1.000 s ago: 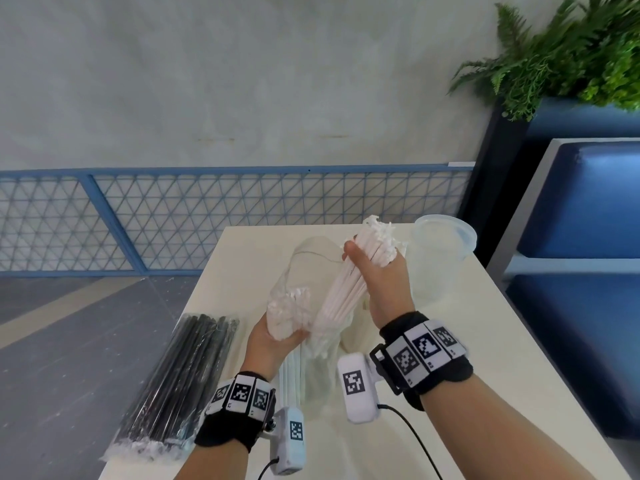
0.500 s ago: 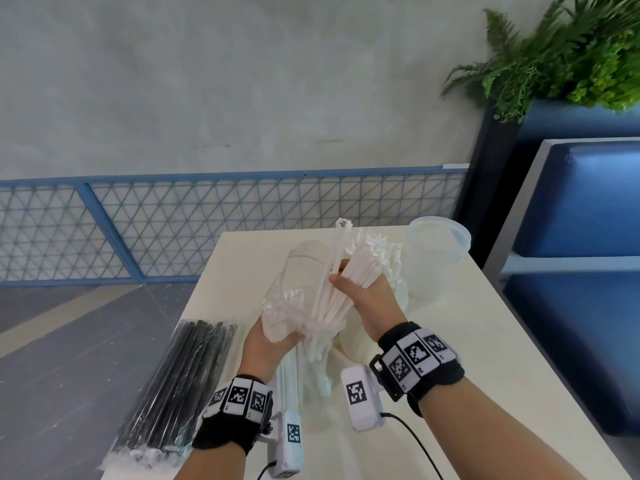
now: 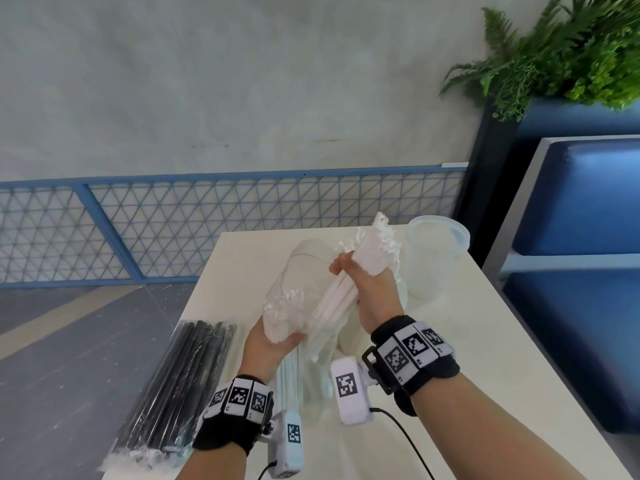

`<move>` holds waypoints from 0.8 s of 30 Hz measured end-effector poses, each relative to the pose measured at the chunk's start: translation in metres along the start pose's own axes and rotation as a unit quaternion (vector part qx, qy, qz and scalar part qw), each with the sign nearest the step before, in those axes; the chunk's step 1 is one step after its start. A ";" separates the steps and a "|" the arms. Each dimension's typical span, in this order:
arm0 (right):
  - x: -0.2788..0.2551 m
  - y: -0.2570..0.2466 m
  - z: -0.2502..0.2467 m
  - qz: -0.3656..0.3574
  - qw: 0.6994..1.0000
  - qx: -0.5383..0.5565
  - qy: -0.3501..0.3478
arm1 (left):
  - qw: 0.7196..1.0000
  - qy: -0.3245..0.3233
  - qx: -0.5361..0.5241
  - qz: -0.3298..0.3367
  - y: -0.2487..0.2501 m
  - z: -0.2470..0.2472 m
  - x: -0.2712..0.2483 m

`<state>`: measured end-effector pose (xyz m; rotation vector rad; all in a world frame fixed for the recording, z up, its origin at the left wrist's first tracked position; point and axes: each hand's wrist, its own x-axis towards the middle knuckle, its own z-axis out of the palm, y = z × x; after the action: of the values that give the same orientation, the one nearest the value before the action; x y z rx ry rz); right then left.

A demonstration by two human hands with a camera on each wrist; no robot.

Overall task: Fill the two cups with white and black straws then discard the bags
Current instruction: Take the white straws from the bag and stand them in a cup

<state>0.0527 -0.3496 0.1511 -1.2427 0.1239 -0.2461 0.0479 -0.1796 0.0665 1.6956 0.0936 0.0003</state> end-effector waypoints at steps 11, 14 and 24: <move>0.018 -0.030 -0.019 -0.008 0.969 0.189 0.160 | 1.000 0.022 0.013 -0.005 0.005 0.001 -0.001; 0.017 -0.029 -0.023 -0.001 0.966 0.200 0.165 | 1.000 0.024 0.004 0.001 0.009 0.003 -0.004; 0.017 -0.072 -0.039 -0.145 0.955 0.155 0.206 | 0.997 0.076 0.001 -0.001 0.012 0.003 -0.001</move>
<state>0.0520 -0.4111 0.2074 -0.8783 0.2524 -0.7530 0.0478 -0.1839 0.0779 1.6951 0.2090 0.1279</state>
